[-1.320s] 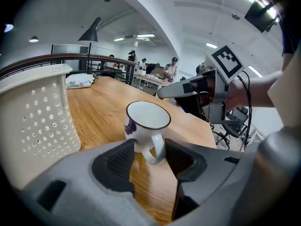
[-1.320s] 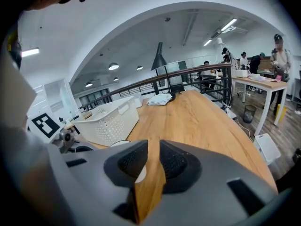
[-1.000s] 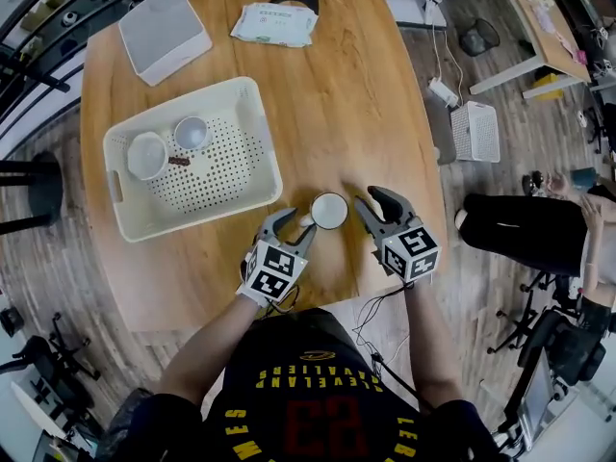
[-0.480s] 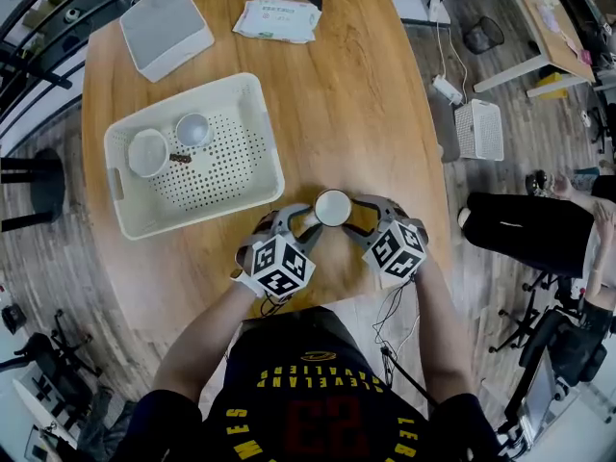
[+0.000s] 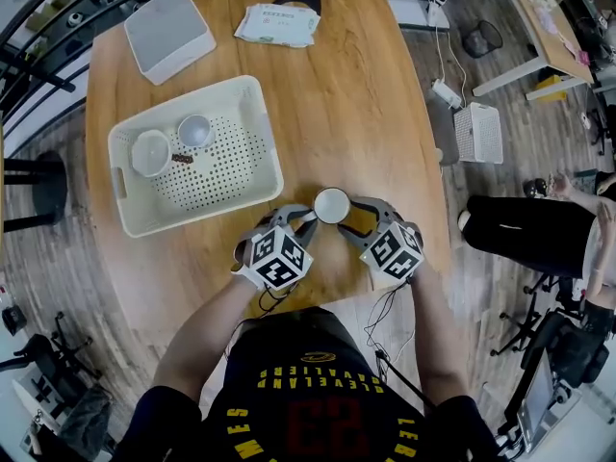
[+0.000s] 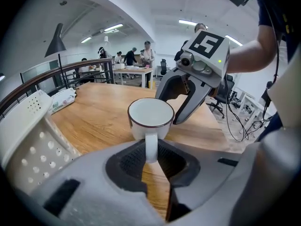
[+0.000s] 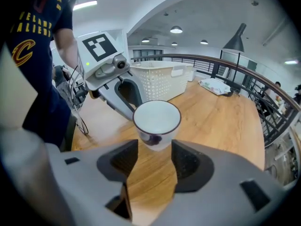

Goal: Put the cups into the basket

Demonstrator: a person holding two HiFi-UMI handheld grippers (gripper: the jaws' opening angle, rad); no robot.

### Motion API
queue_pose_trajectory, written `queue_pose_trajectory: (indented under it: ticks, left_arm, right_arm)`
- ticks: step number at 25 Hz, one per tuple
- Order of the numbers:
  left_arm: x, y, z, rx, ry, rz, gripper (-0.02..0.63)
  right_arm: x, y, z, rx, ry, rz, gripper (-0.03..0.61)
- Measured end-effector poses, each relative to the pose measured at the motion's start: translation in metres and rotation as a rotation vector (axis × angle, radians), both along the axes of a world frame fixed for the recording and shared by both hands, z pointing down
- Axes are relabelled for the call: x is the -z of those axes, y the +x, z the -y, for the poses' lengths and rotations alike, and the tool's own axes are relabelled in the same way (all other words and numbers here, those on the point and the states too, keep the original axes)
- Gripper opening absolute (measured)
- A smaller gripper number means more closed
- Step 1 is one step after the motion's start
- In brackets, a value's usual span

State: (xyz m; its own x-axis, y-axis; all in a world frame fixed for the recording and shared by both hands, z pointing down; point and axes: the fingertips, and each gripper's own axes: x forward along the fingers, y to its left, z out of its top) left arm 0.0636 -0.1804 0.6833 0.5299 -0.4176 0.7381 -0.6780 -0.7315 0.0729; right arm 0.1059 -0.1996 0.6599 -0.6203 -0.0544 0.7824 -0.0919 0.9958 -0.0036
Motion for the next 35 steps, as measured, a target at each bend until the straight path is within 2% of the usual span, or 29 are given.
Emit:
queue_pose_trajectory:
  ticks: [9,16,22,28,31,35]
  left_arm:
    - [0.009,0.002,-0.010,-0.011,0.002,-0.027,0.072]
    - [0.027,0.004,-0.015,-0.023,0.039,-0.063,0.072]
    - [0.048,-0.006,-0.023,-0.034,0.063,-0.097,0.072]
    - [0.071,-0.015,-0.034,-0.035,0.099,-0.071,0.072]
    - [0.070,-0.022,-0.037,-0.011,0.109,-0.024,0.072]
    - [0.067,-0.025,-0.036,-0.006,0.111,0.060,0.072]
  right_arm:
    - [0.013,0.011,-0.006,-0.035,0.019,0.034,0.212]
    - [0.029,0.004,-0.014,0.027,0.045,0.049,0.212]
    - [0.069,-0.008,-0.020,0.050,0.023,0.162,0.216]
    - [0.093,-0.014,-0.034,0.100,0.063,0.186,0.218]
    - [0.099,-0.010,-0.038,0.035,0.040,0.236,0.217]
    - [0.116,0.001,-0.027,-0.153,-0.007,0.359,0.216]
